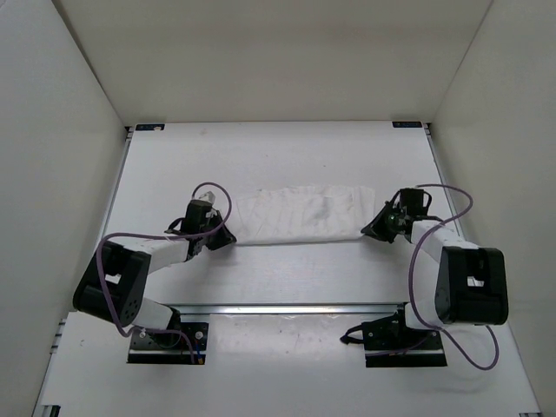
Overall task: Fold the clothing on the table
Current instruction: Fold the skirt
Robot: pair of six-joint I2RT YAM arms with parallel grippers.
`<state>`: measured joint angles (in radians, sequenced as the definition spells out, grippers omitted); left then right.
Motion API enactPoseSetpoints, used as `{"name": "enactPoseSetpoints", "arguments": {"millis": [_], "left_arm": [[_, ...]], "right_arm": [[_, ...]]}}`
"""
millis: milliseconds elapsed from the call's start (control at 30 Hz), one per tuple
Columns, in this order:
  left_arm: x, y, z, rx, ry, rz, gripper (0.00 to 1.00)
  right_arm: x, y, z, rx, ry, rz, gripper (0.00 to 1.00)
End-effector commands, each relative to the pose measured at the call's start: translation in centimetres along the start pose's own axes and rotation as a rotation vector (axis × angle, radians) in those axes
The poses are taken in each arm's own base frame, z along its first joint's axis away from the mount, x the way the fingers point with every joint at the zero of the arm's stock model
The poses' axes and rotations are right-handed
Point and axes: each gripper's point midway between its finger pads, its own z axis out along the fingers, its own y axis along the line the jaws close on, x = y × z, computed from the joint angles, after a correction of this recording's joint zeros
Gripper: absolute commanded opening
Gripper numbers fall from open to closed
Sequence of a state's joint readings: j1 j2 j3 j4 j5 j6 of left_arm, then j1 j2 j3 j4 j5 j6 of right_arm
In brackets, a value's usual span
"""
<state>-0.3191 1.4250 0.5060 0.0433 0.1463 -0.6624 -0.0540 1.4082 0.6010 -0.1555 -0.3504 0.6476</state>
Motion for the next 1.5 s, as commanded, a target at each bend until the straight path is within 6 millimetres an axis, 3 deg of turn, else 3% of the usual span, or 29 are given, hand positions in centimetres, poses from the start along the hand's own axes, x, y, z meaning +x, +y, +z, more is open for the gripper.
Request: {"name": "enactPoseSetpoints", "arguments": {"millis": [0, 67, 100, 133, 233, 267, 433, 600, 767, 967, 1267, 1300, 1367, 1467], "left_arm": [[1.3, -1.4, 0.7, 0.039, 0.040, 0.017, 0.00], [1.0, -2.7, 1.0, 0.071, 0.026, 0.024, 0.00], [1.8, -3.0, 1.3, 0.073, 0.052, 0.026, 0.00], [1.8, -3.6, 1.6, 0.086, 0.054, 0.026, 0.00], [1.9, -4.3, 2.1, 0.106, 0.064, 0.022, 0.00], [1.8, -4.6, 2.2, 0.113, 0.059, 0.020, 0.00], [1.3, -5.3, 2.4, 0.127, 0.052, 0.013, 0.00], [1.2, -5.3, 2.6, 0.128, 0.053, 0.010, 0.00], [1.8, -5.6, 2.6, 0.147, 0.071, 0.006, 0.00], [1.8, -5.1, 2.5, 0.143, 0.070, -0.001, 0.00], [1.6, -4.9, 2.1, 0.152, 0.065, -0.011, 0.00], [1.6, -5.1, 2.0, 0.164, 0.069, -0.015, 0.05], [1.0, -4.9, 1.7, 0.170, 0.052, -0.030, 0.15], [0.8, -4.6, 0.8, 0.173, 0.050, -0.058, 0.35]], "right_arm": [[-4.4, 1.2, -2.4, 0.057, -0.127, -0.132, 0.00], [-5.5, 3.7, -3.3, 0.063, -0.134, -0.224, 0.00], [-5.1, 5.4, -3.4, 0.049, -0.121, -0.299, 0.01], [-5.2, 6.0, -3.4, 0.052, -0.119, -0.328, 0.00], [-3.2, 11.4, -3.0, -0.026, -0.072, -0.490, 0.00], [-2.5, 12.1, -2.8, -0.038, -0.055, -0.516, 0.00], [2.7, 20.6, -2.2, -0.193, 0.010, -0.717, 0.00], [7.7, 25.6, -0.3, -0.282, 0.062, -0.826, 0.00], [12.3, 27.3, 3.5, -0.290, 0.182, -0.887, 0.00], [17.2, 27.0, 5.3, -0.309, 0.289, -0.904, 0.00], [20.2, 27.1, 6.5, -0.326, 0.389, -0.881, 0.00], [20.3, 27.0, 6.6, -0.327, 0.391, -0.887, 0.00], [20.0, 27.4, 6.5, -0.332, 0.368, -0.899, 0.23], [18.5, 28.7, 5.4, -0.335, 0.290, -0.928, 0.37]]}}
